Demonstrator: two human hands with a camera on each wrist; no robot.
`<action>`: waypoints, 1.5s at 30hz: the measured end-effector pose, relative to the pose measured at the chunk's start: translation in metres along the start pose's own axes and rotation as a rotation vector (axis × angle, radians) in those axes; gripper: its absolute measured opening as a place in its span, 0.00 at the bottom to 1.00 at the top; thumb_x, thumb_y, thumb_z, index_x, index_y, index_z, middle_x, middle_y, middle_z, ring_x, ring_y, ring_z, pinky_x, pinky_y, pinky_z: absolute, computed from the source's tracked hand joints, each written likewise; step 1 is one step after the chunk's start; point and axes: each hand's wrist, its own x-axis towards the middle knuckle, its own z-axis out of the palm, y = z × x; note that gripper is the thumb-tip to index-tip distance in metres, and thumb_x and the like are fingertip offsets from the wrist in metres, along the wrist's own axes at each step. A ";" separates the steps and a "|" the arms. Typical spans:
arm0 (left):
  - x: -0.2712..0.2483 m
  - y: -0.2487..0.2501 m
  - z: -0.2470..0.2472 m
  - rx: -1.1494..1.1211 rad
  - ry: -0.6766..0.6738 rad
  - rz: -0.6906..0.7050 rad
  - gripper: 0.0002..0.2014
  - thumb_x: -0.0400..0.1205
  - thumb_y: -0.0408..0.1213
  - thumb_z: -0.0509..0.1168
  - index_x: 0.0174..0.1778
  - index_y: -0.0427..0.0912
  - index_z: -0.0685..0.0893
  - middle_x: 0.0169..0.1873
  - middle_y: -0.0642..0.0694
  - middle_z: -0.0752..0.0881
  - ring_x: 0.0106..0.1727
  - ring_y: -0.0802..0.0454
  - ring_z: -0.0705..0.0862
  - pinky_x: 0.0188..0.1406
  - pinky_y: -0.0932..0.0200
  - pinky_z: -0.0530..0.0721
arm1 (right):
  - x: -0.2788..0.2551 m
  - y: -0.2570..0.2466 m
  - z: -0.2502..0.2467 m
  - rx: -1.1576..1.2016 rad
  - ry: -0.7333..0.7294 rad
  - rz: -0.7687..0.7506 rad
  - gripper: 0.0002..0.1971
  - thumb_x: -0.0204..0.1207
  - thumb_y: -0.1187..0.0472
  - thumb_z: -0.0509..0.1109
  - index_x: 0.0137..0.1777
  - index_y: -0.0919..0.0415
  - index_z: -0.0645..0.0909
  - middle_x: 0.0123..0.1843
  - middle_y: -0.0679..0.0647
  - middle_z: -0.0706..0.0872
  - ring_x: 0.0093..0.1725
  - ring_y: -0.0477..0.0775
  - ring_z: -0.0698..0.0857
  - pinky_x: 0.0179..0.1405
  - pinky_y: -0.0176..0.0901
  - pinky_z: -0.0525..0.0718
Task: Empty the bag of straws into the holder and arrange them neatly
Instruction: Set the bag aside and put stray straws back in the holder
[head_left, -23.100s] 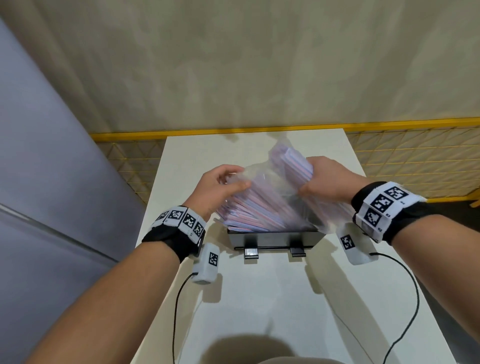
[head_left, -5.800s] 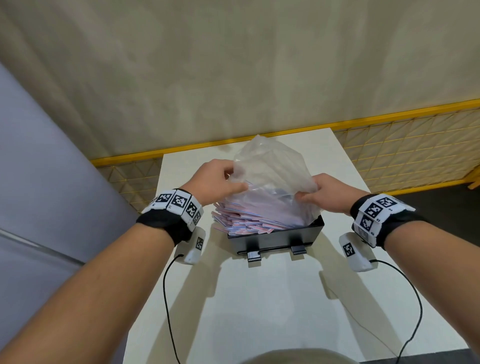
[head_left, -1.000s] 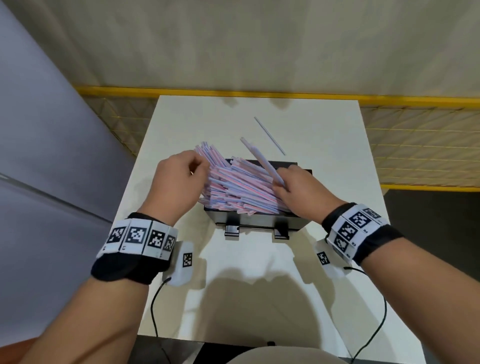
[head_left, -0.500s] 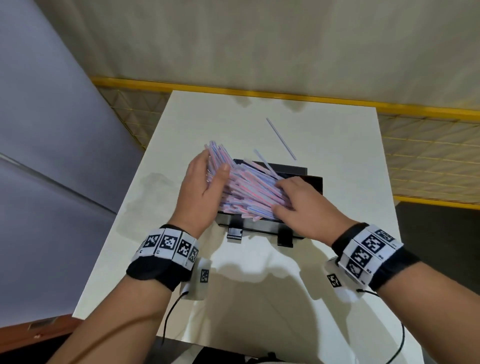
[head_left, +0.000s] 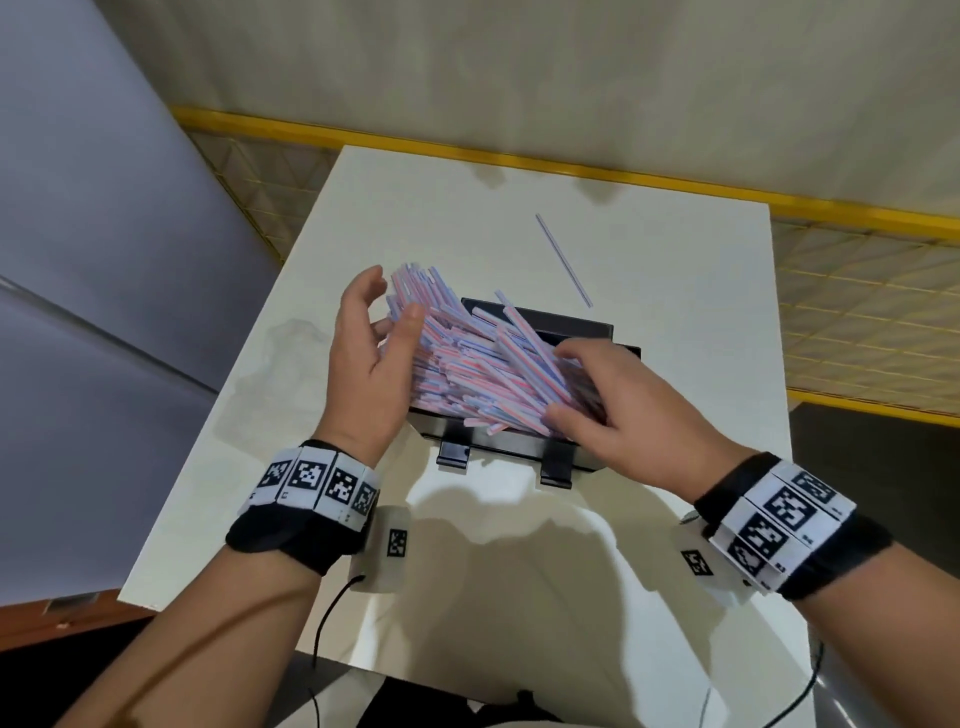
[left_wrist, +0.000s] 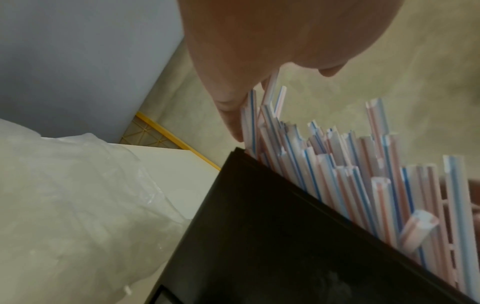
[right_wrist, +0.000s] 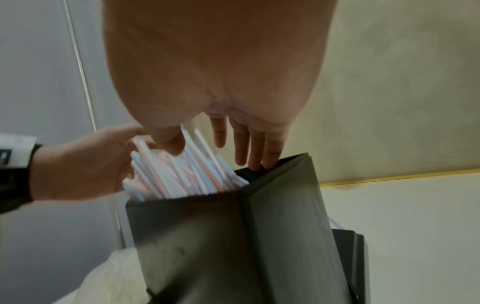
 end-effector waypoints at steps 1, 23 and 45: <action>0.000 0.000 -0.002 -0.008 0.007 0.004 0.27 0.90 0.46 0.61 0.84 0.44 0.67 0.78 0.49 0.73 0.61 0.85 0.77 0.56 0.83 0.74 | -0.001 0.000 -0.007 0.013 0.067 -0.026 0.19 0.83 0.50 0.67 0.71 0.54 0.76 0.62 0.48 0.82 0.60 0.49 0.78 0.59 0.43 0.76; -0.035 -0.021 -0.041 0.069 0.248 -0.068 0.31 0.84 0.58 0.59 0.82 0.46 0.72 0.80 0.51 0.76 0.75 0.49 0.81 0.74 0.37 0.80 | 0.177 0.189 0.024 -0.601 -0.325 0.049 0.15 0.78 0.69 0.64 0.62 0.62 0.85 0.64 0.69 0.80 0.56 0.77 0.81 0.53 0.60 0.82; 0.034 0.007 -0.055 -0.147 0.026 -0.246 0.19 0.79 0.61 0.58 0.59 0.60 0.88 0.64 0.54 0.89 0.62 0.53 0.89 0.59 0.52 0.83 | 0.036 0.062 -0.089 0.082 0.278 0.317 0.05 0.76 0.69 0.73 0.49 0.61 0.86 0.45 0.63 0.89 0.45 0.66 0.87 0.48 0.56 0.87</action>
